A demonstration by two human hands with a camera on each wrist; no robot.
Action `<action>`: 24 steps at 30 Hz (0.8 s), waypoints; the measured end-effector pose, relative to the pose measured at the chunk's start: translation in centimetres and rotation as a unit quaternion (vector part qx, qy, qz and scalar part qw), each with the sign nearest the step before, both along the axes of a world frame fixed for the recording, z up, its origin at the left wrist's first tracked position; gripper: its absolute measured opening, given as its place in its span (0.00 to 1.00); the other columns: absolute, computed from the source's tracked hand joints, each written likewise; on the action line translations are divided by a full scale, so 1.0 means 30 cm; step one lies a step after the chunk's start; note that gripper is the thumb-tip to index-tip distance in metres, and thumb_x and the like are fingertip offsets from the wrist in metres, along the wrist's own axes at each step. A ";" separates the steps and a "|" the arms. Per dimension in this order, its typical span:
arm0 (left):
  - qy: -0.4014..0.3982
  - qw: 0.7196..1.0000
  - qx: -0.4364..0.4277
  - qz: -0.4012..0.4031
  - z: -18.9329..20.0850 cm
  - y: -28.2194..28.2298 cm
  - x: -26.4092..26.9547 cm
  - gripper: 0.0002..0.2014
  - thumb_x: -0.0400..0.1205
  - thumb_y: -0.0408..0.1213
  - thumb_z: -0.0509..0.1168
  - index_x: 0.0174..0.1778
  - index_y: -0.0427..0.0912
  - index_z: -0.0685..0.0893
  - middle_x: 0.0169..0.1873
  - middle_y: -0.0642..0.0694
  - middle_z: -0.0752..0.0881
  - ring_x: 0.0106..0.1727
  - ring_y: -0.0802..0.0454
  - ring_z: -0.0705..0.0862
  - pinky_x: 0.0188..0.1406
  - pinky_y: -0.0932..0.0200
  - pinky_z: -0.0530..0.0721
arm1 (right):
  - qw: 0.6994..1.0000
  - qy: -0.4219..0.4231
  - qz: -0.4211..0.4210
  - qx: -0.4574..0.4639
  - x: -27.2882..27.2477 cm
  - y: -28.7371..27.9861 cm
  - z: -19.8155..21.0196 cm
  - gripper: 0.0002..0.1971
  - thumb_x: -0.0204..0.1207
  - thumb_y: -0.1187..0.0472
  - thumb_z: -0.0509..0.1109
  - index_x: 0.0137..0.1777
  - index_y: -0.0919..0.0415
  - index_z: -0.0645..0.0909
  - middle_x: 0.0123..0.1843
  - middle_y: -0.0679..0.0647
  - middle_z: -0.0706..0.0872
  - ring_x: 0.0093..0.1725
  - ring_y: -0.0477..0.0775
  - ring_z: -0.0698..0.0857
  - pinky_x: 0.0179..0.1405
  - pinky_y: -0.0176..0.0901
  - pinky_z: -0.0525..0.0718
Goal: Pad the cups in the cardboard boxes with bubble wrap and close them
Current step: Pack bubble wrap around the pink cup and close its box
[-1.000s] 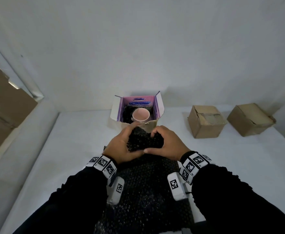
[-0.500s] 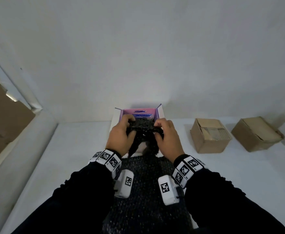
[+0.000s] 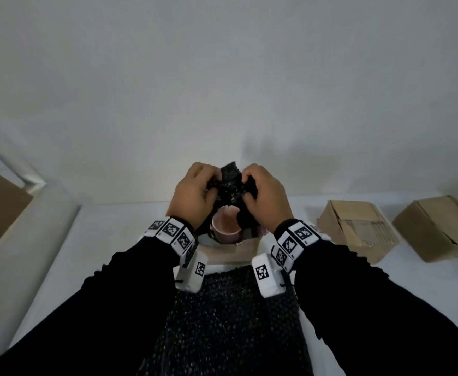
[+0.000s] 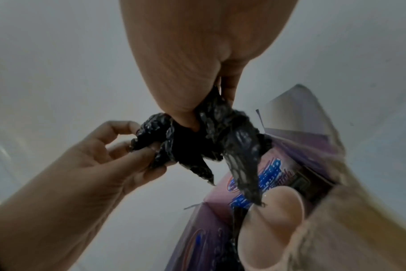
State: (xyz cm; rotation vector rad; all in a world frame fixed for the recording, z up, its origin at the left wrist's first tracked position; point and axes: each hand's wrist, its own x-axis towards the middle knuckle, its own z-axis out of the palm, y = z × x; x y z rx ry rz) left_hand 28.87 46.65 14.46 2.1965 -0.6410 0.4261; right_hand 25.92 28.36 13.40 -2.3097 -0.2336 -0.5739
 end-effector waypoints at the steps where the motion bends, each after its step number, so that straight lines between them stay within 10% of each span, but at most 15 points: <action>1: -0.019 0.999 0.037 0.003 -0.006 0.000 0.021 0.15 0.71 0.23 0.65 0.48 0.46 0.81 0.51 0.54 0.78 0.41 0.52 0.81 0.43 0.58 0.81 | 1.000 -0.012 -0.008 -0.027 0.029 0.002 -0.004 0.17 0.62 0.73 0.66 0.47 0.55 0.74 0.45 0.47 0.80 0.43 0.52 0.75 0.38 0.49 0.78; 11: 0.010 0.961 0.275 -0.013 -0.173 -0.007 0.161 0.06 0.77 0.32 0.68 0.45 0.33 0.85 0.58 0.40 0.75 0.27 0.42 0.78 0.25 0.50 0.81 | 0.942 0.003 0.015 -0.334 0.181 0.012 -0.132 0.06 0.70 0.67 0.70 0.47 0.62 0.81 0.52 0.63 0.78 0.50 0.64 0.78 0.25 0.43 0.67; 15: 0.016 0.947 0.320 -0.009 -0.258 0.008 0.180 0.04 0.76 0.31 0.68 0.43 0.33 0.85 0.57 0.38 0.76 0.37 0.38 0.80 0.27 0.44 0.85 | 0.914 0.115 0.064 -0.384 0.185 0.019 -0.169 0.12 0.78 0.62 0.65 0.61 0.62 0.80 0.64 0.62 0.77 0.61 0.65 0.77 0.37 0.51 0.77; 24: -0.051 0.909 0.413 -0.022 -0.314 0.009 0.179 0.14 0.76 0.39 0.65 0.57 0.43 0.84 0.44 0.45 0.89 0.49 0.39 0.81 0.49 0.45 0.80 | 0.889 0.149 0.033 -0.431 0.179 0.033 -0.207 0.24 0.80 0.57 0.57 0.76 0.61 0.66 0.57 0.59 0.87 0.59 0.63 0.82 0.66 0.54 0.69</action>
